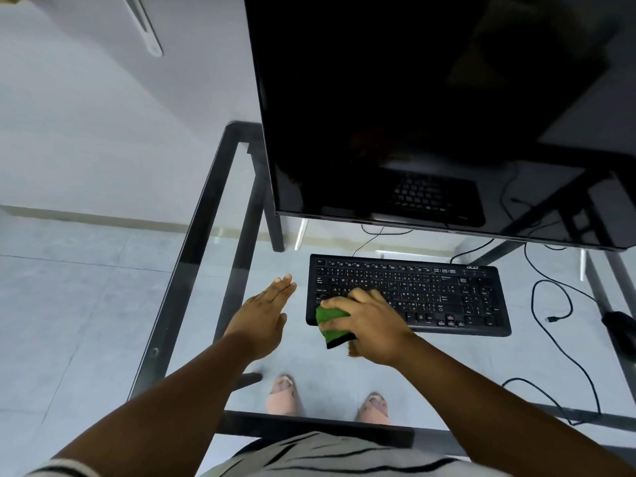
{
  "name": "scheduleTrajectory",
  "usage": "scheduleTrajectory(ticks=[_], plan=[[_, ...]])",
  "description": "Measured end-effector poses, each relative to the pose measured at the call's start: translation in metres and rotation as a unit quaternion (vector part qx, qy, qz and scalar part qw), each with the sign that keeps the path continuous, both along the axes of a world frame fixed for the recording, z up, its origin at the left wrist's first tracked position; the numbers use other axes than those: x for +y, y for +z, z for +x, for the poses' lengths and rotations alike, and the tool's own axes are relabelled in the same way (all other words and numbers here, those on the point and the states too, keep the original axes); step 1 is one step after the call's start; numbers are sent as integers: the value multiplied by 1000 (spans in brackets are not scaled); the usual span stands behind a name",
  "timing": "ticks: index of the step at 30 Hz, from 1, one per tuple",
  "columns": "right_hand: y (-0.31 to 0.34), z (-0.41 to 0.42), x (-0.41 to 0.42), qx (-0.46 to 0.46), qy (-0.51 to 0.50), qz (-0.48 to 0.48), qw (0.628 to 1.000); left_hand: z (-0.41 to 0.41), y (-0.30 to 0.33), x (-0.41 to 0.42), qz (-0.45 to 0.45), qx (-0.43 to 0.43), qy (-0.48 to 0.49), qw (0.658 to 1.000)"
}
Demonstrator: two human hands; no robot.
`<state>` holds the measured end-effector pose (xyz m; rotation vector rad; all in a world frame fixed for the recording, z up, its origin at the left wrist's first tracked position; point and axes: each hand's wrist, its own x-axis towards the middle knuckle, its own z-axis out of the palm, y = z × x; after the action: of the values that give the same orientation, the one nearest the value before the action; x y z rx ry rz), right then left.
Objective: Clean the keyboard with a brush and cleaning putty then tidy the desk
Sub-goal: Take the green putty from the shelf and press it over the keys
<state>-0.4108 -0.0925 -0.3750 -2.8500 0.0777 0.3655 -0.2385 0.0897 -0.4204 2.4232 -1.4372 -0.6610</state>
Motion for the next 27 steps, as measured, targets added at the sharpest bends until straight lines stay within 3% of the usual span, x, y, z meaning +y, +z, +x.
scheduleTrajectory(ticks=[9,15,19,27], plan=[[2,-61,-51,-25,-125,-6,992,-9,0,-3,4,-6,34,999],[-12,-88,-72,-129,-232,29,964,-26,4,-15,-35,18,117,992],[-14,-74,-47,-122,-220,62,966,-41,8,-31,-59,40,205,976],[-12,-121,-76,-112,-248,60,960,-64,10,-63,-74,-6,166,983]])
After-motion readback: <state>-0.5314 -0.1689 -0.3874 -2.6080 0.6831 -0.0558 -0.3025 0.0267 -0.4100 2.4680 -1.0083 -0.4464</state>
